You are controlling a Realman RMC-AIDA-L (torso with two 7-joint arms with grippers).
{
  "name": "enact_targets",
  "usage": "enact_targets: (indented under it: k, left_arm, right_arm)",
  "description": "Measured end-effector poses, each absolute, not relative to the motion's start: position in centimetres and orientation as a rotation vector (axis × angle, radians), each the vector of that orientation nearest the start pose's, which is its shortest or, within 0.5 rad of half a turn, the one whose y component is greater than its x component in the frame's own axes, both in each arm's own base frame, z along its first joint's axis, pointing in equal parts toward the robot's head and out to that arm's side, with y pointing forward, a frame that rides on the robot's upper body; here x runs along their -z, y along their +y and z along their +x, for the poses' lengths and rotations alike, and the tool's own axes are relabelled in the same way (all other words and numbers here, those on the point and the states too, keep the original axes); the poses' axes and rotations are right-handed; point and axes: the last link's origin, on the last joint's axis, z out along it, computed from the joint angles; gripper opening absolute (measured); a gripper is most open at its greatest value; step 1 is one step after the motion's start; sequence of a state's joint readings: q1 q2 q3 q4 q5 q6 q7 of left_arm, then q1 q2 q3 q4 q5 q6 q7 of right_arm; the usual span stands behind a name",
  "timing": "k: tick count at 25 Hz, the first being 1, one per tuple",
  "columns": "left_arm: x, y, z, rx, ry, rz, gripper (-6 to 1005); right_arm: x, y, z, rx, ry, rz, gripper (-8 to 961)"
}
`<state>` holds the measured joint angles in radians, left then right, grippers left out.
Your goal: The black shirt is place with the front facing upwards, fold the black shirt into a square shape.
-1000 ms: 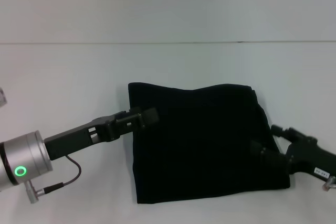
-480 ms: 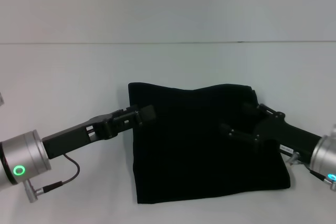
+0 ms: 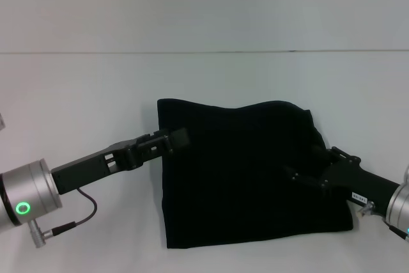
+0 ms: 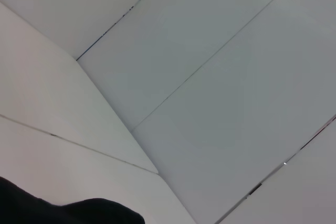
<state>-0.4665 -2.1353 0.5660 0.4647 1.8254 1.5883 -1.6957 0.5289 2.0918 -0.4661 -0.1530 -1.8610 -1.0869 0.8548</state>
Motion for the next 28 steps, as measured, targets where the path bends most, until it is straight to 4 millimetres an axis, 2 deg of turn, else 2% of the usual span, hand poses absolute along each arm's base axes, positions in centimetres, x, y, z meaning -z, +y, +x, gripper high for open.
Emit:
enact_targets:
  k: [6,10,13,16,20,24,28]
  left_arm:
    - [2.3,30.3,-26.7,1.233,-1.380,-2.362,967]
    - [2.1,30.3,-26.9,1.243,-1.389,-2.341,967]
    - [2.0,30.3,-26.9,1.247,-1.390,-2.336,967]
    - [2.2,30.4,-26.8,1.251,-1.391,-2.338,967]
    - [2.3,30.4,-26.7,1.255,-1.393,-2.338,966]
    - [2.4,30.2,-26.8,1.255,-1.399,-2.333,966]
    - [2.4,30.1,-26.9,1.255,-1.406,-2.329,966]
  right_arm:
    - [6.3,31.4,32.3,-0.624,0.758,-2.306,934]
    - [4.6,31.0,31.5,-0.773,0.668,-2.263,934]
    - [4.0,32.1,30.7,-0.802,0.628,-2.235,934]
    - [4.5,34.1,29.6,-0.769,0.625,-2.241,934]
    - [6.2,36.4,27.5,-0.711,0.626,-2.284,934]
    - [7.2,37.4,26.4,-0.665,0.628,-2.310,934]
    - [7.5,37.5,26.9,-0.617,0.658,-2.305,934]
